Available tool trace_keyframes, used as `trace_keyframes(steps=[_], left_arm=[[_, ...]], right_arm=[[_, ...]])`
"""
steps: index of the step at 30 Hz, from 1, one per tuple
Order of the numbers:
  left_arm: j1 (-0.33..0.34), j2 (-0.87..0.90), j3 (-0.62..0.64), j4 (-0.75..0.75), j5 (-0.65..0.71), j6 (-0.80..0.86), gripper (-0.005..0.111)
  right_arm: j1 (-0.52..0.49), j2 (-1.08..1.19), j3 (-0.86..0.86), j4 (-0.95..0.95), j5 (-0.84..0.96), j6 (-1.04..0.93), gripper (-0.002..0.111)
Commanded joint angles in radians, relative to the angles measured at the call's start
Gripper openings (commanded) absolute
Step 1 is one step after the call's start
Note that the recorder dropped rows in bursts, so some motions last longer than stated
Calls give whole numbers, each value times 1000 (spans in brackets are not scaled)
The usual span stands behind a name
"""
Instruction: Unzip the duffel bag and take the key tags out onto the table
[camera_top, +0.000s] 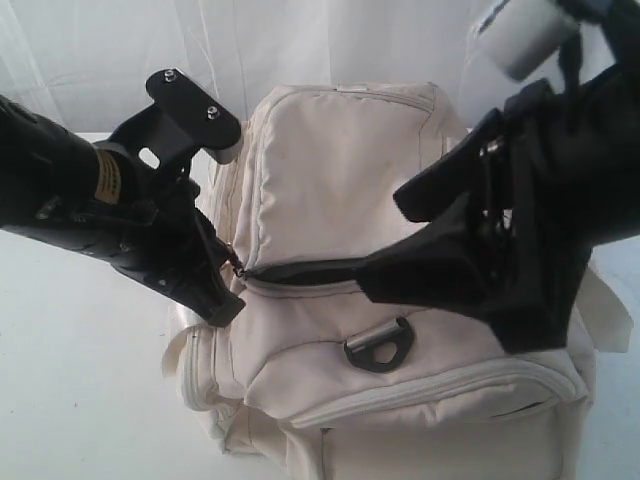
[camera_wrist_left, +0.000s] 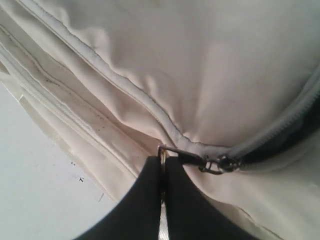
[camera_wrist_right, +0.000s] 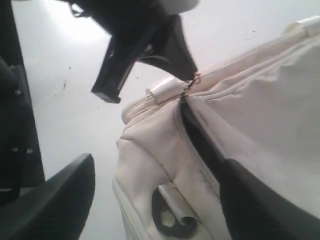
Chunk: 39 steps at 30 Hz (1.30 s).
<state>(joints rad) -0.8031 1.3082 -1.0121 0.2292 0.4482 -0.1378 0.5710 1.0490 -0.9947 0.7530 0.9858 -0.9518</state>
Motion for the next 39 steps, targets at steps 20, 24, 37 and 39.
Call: trace_keyframes(steps=[20,24,37,39], left_arm=[[3,-115,-49,-23,68,-14,0],[1,-123,-49,-26,76,-12,0],[1,-126,-49,-20,82,7,0],[3,-122,-49,7,82,7,0]], right_arm=[[299,293,31,-311,-406,16,70],[305,338,31,-309,-406,18,66],[305,355,29,-299,-225,186,0],[305,355,29,-299,-165,207,0]])
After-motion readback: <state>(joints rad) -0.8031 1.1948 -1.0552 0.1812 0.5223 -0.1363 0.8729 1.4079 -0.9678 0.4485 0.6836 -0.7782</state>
